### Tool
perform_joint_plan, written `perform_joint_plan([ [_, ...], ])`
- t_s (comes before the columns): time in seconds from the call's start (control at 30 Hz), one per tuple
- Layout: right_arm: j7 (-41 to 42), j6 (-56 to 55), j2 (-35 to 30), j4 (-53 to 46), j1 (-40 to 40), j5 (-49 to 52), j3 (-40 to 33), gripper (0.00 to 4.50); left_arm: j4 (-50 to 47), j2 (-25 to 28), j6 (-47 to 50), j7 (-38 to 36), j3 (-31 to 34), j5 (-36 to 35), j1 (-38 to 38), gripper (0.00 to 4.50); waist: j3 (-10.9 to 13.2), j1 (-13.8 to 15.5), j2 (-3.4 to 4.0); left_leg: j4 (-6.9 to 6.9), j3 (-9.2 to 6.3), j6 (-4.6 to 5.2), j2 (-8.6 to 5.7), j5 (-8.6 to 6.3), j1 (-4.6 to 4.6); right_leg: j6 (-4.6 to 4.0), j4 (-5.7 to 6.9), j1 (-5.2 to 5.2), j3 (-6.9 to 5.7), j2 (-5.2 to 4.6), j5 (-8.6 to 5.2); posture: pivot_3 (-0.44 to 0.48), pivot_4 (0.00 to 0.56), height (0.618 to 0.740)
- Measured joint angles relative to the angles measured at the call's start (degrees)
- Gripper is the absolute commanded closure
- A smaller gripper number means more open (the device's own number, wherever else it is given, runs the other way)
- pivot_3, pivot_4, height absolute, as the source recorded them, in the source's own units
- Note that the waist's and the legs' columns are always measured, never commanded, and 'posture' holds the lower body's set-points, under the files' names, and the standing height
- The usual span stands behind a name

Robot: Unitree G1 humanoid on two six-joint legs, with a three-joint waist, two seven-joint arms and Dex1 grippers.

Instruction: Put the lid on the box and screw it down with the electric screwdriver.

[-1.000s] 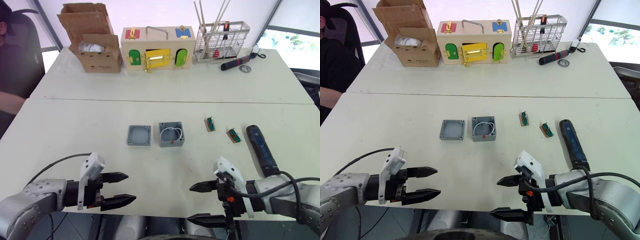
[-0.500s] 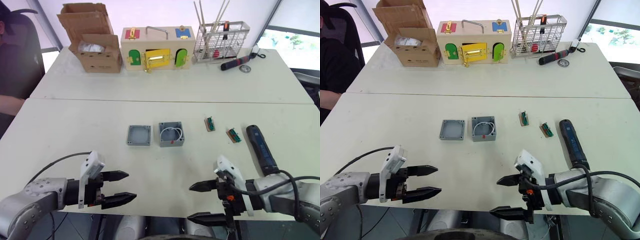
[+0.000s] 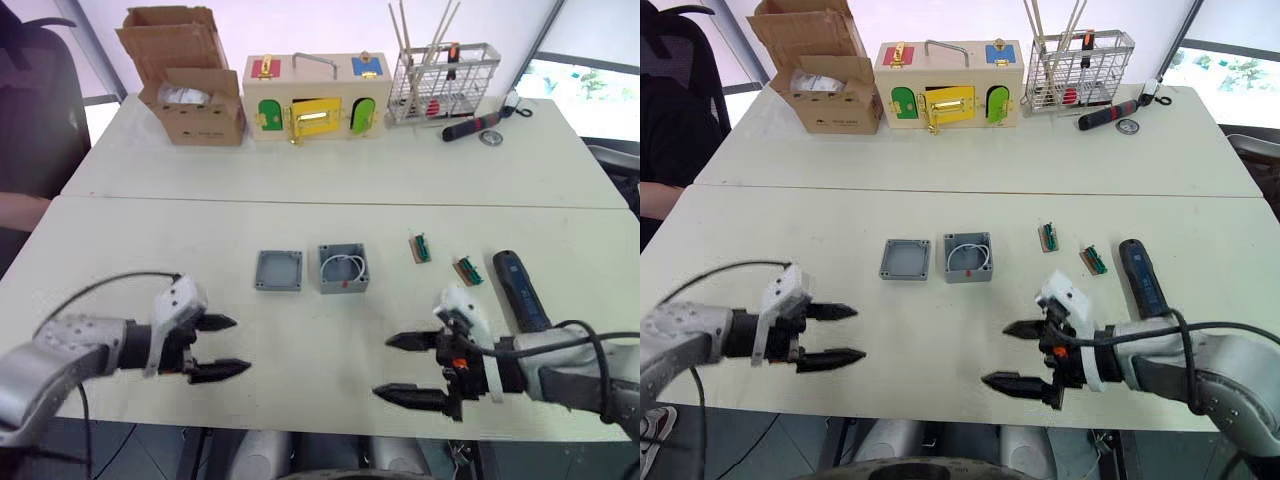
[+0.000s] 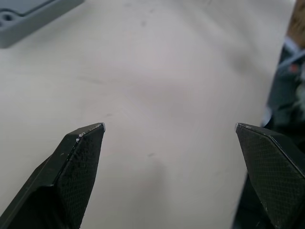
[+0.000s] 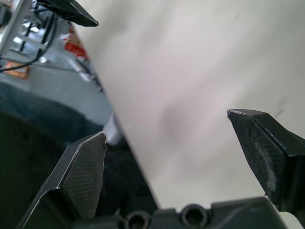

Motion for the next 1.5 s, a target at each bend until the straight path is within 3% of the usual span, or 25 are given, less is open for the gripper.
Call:
perform_joint_plan([
  [0.1, -1.82, -0.71, 1.45, 2.53, -7.96, 2.04, -1.56, 0.02, 6.51, 3.05, 0.93, -4.68, -5.32, 3.04, -19.79, 0.00, 0.09, -0.03, -0.14, 0.09, -0.05, -0.04, -0.04, 0.02, -0.10, -0.01, 0.07, -0.06, -0.09, 0.03, 0.03, 0.000, 0.150, 0.740],
  [0.2, -3.20, -0.93, 1.79, 3.87, -12.44, 2.23, -1.53, 0.02, 12.05, 1.13, 0.50, -8.72, -11.23, 6.85, -34.86, 0.00, 0.10, -0.12, -0.15, 0.11, -0.02, -0.24, -0.08, 0.15, -0.18, 0.02, 0.07, -0.17, -0.12, 0.04, 0.04, 0.000, 0.150, 0.740],
  [0.33, -5.07, -0.97, 1.92, 3.89, -14.47, 0.70, 0.12, 0.02, 18.85, -5.85, -3.60, -16.36, -21.26, 12.82, -48.40, 0.00, 0.12, -0.29, -0.20, 0.12, 0.05, -0.31, -0.09, 0.19, -0.30, 0.03, 0.11, -0.30, -0.15, 0.04, 0.04, 0.000, 0.150, 0.740],
  [0.47, -7.49, -1.05, 3.35, 2.77, -13.49, -0.46, 1.26, 0.02, 22.66, -12.66, -7.04, -22.24, -28.26, 16.72, -54.33, 0.00, 0.15, -0.45, -0.25, 0.20, 0.10, -0.30, -0.08, 0.20, -0.33, 0.04, 0.14, -0.33, -0.14, 0.04, 0.04, 0.000, 0.150, 0.740],
  [0.67, -11.78, -1.18, 5.34, 0.30, -10.47, -2.51, 1.61, 0.02, 29.96, -21.07, -14.18, -25.99, -35.82, 24.34, -56.31, 0.00, 0.16, -0.44, -0.27, 0.28, 0.07, -0.28, -0.06, 0.21, -0.29, 0.05, 0.28, -0.32, -0.11, 0.18, 0.04, 0.000, 0.150, 0.740],
  [1.07, -18.35, -1.85, 9.57, -3.79, -4.89, -5.76, 2.29, 0.02, 43.08, -33.57, -18.63, -24.56, -40.00, 34.54, -59.02, 0.00, 0.19, -0.24, -0.32, 0.38, 0.06, -0.26, -0.06, 0.20, -0.30, 0.08, 0.47, -0.35, -0.10, 0.25, 0.04, 0.000, 0.150, 0.740],
  [1.13, -18.94, -1.77, 9.62, -3.89, -4.89, -5.73, 2.29, 0.00, 44.08, -34.62, -19.13, -24.52, -40.03, 35.49, -59.04, 0.77, 0.20, -0.29, -0.32, 0.37, 0.05, -0.27, -0.06, 0.21, -0.30, 0.08, 0.48, -0.37, -0.11, 0.25, 0.04, 0.000, 0.150, 0.740],
  [1.5, -21.48, -1.65, 9.59, -4.15, -4.98, -4.26, 1.91, 0.00, 48.19, -37.55, -21.69, -24.20, -40.21, 40.67, -59.02, 0.77, 0.20, -0.21, -0.33, 0.40, 0.05, -0.26, -0.06, 0.20, -0.30, 0.09, 0.75, -0.47, -0.09, 0.26, 0.04, 0.000, 0.150, 0.740],
])
